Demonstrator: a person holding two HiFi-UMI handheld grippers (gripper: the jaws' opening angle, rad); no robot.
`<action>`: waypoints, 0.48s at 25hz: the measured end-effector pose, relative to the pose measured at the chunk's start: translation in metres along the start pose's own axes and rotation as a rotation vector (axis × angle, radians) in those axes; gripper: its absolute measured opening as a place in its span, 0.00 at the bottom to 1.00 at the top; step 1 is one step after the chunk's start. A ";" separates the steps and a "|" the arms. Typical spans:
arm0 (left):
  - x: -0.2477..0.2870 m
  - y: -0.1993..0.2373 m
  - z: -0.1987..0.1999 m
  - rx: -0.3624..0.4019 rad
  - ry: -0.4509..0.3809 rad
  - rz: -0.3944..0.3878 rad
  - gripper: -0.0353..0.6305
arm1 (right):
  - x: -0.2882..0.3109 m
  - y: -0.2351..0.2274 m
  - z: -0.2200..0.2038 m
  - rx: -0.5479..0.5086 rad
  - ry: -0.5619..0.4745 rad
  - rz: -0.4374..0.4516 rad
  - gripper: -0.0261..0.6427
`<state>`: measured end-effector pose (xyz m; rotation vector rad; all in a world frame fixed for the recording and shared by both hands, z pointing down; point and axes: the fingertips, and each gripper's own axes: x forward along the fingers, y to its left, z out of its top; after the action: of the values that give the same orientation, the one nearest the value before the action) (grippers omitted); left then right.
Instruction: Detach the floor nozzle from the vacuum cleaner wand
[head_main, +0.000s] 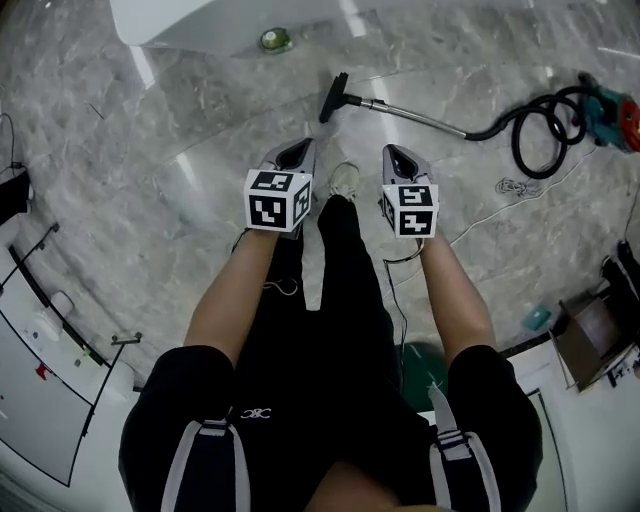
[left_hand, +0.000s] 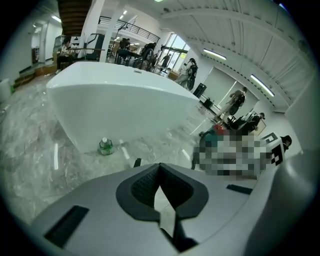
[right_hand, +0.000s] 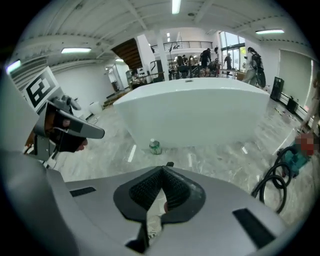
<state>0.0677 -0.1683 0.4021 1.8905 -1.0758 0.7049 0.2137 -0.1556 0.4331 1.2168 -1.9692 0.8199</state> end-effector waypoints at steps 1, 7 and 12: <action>0.015 0.009 -0.008 -0.018 0.008 0.004 0.05 | 0.018 -0.007 -0.012 -0.023 0.017 0.007 0.05; 0.110 0.051 -0.053 -0.082 0.031 0.004 0.05 | 0.125 -0.048 -0.080 -0.182 0.100 0.045 0.05; 0.177 0.058 -0.087 -0.084 0.037 -0.015 0.05 | 0.186 -0.068 -0.154 -0.496 0.164 0.091 0.05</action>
<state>0.0954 -0.1826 0.6048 1.8055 -1.0513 0.6734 0.2464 -0.1514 0.6819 0.7512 -1.9457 0.4170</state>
